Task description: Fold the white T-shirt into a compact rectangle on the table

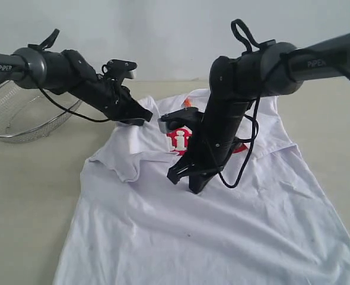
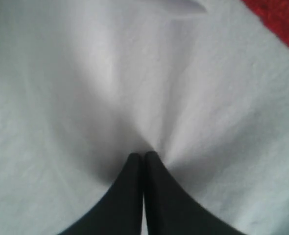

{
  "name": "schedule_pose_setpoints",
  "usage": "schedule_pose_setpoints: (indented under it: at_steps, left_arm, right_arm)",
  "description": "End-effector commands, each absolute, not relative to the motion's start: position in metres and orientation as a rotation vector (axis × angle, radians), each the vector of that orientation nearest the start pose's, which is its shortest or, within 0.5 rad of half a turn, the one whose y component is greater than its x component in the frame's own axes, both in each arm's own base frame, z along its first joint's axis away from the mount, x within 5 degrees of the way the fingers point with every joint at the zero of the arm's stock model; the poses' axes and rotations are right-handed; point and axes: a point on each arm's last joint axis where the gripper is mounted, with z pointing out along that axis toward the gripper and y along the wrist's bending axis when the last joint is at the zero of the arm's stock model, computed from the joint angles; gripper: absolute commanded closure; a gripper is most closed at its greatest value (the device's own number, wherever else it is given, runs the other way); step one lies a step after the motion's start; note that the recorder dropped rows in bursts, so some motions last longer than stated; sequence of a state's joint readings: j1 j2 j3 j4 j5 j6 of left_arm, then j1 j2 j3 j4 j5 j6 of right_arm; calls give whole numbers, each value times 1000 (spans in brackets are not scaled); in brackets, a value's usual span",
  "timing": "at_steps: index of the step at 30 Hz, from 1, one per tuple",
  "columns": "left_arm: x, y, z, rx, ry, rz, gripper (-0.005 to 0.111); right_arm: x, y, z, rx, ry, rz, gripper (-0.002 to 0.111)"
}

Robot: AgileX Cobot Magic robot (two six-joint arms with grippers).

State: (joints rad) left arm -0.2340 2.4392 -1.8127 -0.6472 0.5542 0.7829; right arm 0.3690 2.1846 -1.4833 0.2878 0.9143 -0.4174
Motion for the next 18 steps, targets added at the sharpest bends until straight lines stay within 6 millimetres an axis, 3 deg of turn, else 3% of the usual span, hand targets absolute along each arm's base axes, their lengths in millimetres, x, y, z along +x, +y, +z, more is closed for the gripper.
schedule_pose_setpoints:
  at_steps: [1,9,18]
  left_arm:
    - [504,-111,79,595,2460,-318,102]
    - [513,-87,83,506,2434,-282,102]
    - [516,-114,111,644,2406,-370,102]
  right_arm:
    - [361,160,86,-1000,3076,330,109]
    - [358,159,87,-1000,3085,332,109]
    - [362,160,101,-984,3022,323,109]
